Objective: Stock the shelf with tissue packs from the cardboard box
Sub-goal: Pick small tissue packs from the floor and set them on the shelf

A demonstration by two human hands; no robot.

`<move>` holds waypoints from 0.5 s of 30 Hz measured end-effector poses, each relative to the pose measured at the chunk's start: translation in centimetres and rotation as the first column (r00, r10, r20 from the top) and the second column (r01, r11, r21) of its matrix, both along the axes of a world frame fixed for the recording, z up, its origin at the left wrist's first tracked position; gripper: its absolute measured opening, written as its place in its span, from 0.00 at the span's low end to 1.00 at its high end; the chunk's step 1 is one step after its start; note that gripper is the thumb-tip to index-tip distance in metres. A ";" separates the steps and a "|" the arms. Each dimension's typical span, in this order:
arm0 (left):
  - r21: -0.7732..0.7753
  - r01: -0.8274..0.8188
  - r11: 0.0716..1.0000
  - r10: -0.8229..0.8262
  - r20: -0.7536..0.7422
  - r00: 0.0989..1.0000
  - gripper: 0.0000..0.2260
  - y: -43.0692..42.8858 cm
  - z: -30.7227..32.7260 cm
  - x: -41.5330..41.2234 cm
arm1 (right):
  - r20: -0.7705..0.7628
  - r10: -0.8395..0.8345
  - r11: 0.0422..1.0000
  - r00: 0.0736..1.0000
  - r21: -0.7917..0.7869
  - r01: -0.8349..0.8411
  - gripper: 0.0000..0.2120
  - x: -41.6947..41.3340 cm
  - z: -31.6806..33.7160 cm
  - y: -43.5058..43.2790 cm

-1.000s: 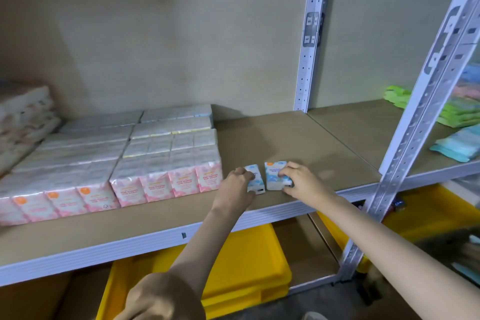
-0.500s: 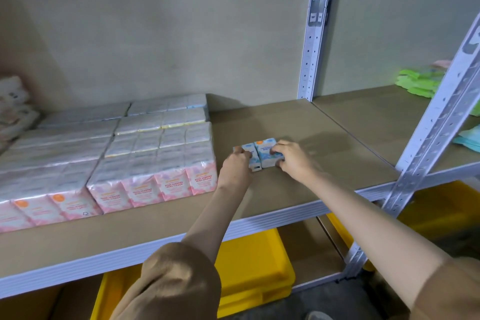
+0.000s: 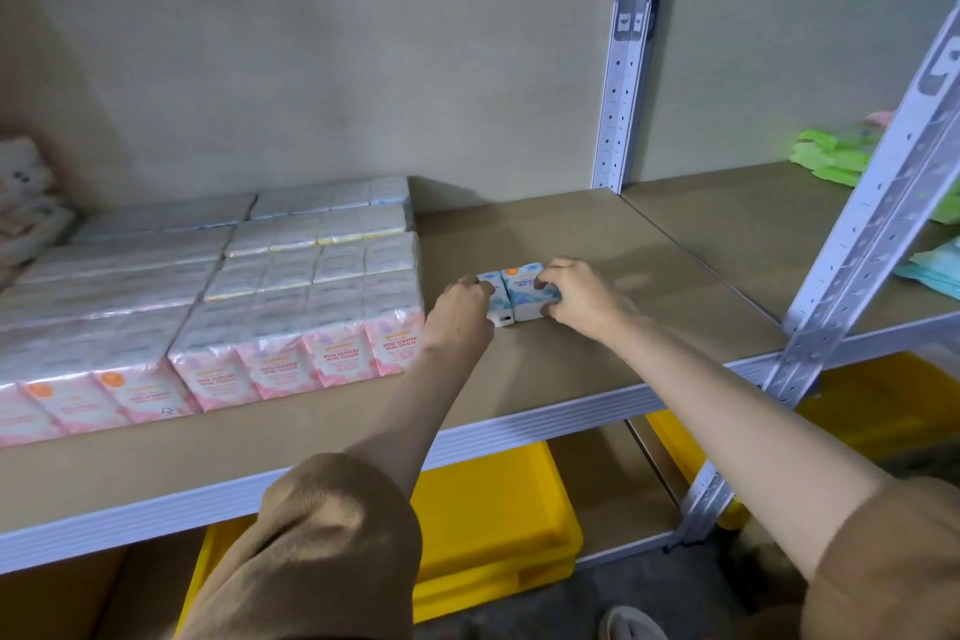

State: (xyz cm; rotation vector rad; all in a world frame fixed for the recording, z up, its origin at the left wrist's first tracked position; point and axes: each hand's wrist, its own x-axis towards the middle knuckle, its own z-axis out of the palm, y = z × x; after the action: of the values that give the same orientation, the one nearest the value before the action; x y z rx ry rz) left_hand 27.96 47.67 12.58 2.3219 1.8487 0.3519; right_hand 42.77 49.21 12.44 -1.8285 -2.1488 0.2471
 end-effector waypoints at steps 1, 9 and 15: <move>0.008 0.000 1.000 0.000 0.001 1.000 0.19 -0.5 0.3 -0.1 | -0.006 0.003 1.000 1.000 0.004 -0.003 0.16 0.0 0.4 -0.3; -0.010 0.083 0.997 -0.083 0.005 0.997 0.17 -8.3 1.3 -0.3 | -0.047 0.083 0.996 0.995 -0.029 -0.085 0.15 -0.5 2.2 -7.9; -0.117 0.158 0.980 -0.159 0.001 0.987 0.16 -15.5 -2.3 -2.1 | -0.047 0.177 0.975 0.983 -0.125 -0.182 0.14 -0.6 -0.7 -15.9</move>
State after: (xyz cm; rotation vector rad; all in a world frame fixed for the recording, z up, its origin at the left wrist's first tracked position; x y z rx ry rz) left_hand 25.86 32.13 10.30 2.3733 1.6259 0.2079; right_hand 42.22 33.35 11.79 -1.6811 -2.3242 0.4663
